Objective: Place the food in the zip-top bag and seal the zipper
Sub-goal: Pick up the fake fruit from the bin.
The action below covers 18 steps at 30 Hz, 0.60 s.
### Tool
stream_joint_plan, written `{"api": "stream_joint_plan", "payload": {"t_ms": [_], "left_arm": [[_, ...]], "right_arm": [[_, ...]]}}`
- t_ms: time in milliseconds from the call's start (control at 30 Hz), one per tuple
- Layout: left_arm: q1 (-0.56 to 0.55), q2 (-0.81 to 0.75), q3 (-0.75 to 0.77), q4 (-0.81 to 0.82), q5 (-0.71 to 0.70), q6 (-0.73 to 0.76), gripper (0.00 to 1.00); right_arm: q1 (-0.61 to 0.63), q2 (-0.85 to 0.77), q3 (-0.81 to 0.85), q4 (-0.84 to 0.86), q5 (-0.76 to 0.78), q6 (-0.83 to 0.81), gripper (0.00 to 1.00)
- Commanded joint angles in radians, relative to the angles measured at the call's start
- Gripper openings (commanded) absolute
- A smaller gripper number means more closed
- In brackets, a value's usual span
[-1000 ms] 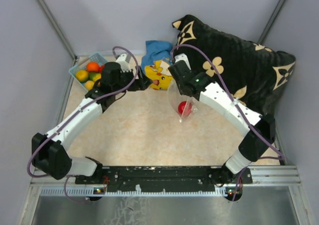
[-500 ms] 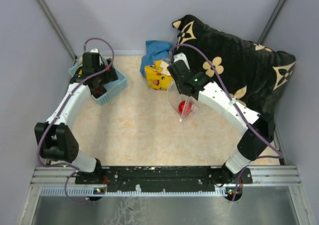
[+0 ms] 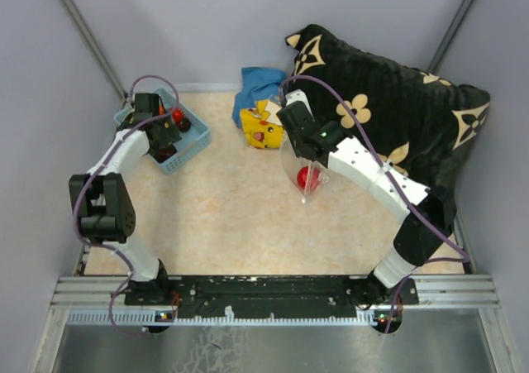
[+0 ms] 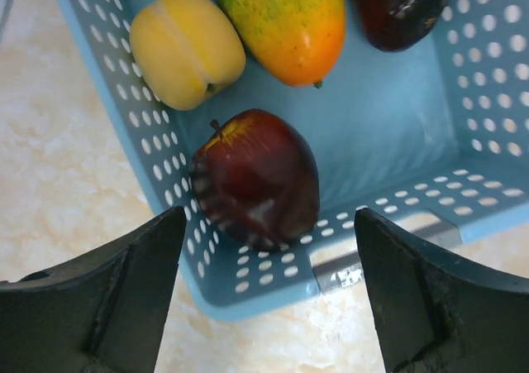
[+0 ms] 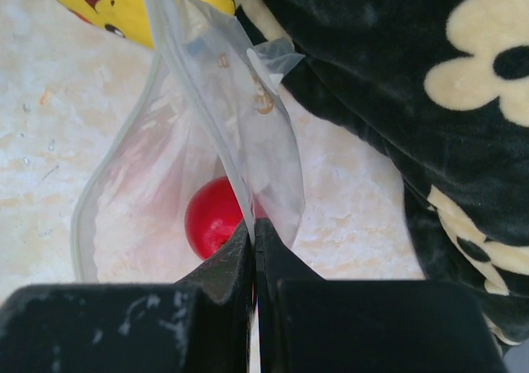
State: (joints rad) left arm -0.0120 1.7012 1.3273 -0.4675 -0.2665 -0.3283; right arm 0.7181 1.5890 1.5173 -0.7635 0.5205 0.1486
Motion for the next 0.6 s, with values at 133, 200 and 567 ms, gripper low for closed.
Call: {"api": "stream_joint_plan", "payload": {"t_ms": [133, 200, 567], "left_arm": [[0.008, 0.161, 0.088, -0.012, -0.013, -0.023, 0.87], [0.008, 0.186, 0.095, -0.005, -0.005, -0.017, 0.87], [0.007, 0.294, 0.175, -0.026, 0.043, -0.001, 0.9]], "right_arm": [[0.002, -0.029, -0.015, 0.039, 0.003, -0.02, 0.0], [0.003, -0.028, -0.019, 0.044, 0.001, -0.02, 0.0], [0.003, -0.021, -0.021, 0.045, 0.0, -0.023, 0.0]]}}
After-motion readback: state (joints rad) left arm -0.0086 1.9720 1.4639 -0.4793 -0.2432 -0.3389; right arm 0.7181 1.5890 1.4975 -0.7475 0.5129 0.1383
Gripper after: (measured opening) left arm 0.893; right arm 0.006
